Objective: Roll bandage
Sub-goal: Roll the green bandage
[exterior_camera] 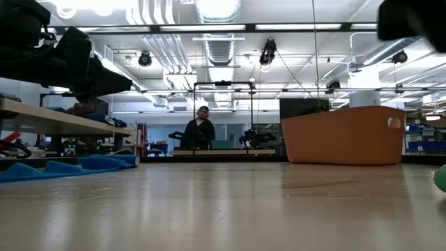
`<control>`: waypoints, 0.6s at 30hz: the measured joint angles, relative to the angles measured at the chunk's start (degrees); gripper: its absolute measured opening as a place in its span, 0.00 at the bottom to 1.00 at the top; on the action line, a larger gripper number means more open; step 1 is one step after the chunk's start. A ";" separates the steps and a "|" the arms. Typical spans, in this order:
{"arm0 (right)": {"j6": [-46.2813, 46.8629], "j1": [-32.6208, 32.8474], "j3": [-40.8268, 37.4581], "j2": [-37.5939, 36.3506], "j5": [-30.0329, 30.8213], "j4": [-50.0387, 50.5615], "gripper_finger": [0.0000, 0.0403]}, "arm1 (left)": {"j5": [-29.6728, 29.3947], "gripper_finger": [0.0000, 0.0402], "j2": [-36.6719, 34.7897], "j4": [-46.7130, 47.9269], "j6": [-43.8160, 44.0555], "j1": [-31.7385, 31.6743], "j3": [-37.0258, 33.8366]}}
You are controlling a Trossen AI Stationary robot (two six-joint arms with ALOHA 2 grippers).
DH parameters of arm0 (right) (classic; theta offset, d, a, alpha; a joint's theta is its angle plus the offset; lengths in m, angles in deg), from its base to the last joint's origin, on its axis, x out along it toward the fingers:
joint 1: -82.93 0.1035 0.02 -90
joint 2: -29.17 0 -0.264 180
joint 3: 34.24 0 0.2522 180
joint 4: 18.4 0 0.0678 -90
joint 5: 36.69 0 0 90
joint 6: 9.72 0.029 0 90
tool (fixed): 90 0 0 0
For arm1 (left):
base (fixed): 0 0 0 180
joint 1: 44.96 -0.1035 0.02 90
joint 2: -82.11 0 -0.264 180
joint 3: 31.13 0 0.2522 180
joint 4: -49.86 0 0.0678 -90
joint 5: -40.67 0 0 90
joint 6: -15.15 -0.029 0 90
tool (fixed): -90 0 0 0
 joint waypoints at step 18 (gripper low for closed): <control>-9.18 -7.00 -19.70 -8.22 -10.15 -13.23 0.56 | 0.00 0.33 0.02 0.04 -0.01 0.00 0.00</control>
